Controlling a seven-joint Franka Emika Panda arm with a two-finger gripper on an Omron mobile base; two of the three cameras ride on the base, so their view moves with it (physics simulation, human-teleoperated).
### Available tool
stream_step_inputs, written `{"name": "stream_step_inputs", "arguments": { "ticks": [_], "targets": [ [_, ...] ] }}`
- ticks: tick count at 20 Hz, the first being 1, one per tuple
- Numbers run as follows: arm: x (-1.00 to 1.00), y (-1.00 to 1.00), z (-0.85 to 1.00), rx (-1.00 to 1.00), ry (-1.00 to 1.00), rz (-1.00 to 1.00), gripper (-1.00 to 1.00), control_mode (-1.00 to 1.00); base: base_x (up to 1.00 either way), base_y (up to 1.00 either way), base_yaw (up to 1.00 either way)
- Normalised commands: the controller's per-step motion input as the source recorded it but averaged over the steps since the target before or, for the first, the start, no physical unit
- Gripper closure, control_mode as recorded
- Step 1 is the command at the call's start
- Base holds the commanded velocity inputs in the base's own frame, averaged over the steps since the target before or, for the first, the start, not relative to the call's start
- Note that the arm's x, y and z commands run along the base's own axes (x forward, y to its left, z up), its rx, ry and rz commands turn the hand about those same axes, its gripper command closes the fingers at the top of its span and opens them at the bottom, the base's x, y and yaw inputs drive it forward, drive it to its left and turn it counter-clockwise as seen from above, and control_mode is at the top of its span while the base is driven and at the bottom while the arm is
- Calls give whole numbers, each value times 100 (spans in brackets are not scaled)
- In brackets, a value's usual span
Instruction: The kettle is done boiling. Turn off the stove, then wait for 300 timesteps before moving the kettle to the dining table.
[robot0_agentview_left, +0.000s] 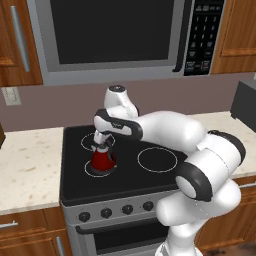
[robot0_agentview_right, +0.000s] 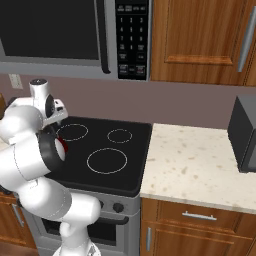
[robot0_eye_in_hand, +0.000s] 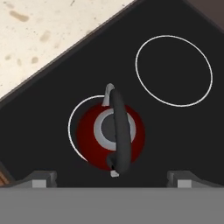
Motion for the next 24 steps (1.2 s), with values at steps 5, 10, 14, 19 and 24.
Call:
{"name": "stream_step_inputs", "arguments": {
  "ticks": [5,10,14,19,24],
  "targets": [
    [0,0,-10,0,0,0,-100,-100,0,0,0],
    [3,0,-9,0,0,0,-100,-100,0,0,0],
    [8,4,-12,0,1,0,-100,-100,0,0,0],
    [9,6,-12,0,1,1,-100,-100,0,0,0],
    [8,9,-8,0,1,0,-100,-100,0,0,0]
  ]
}}
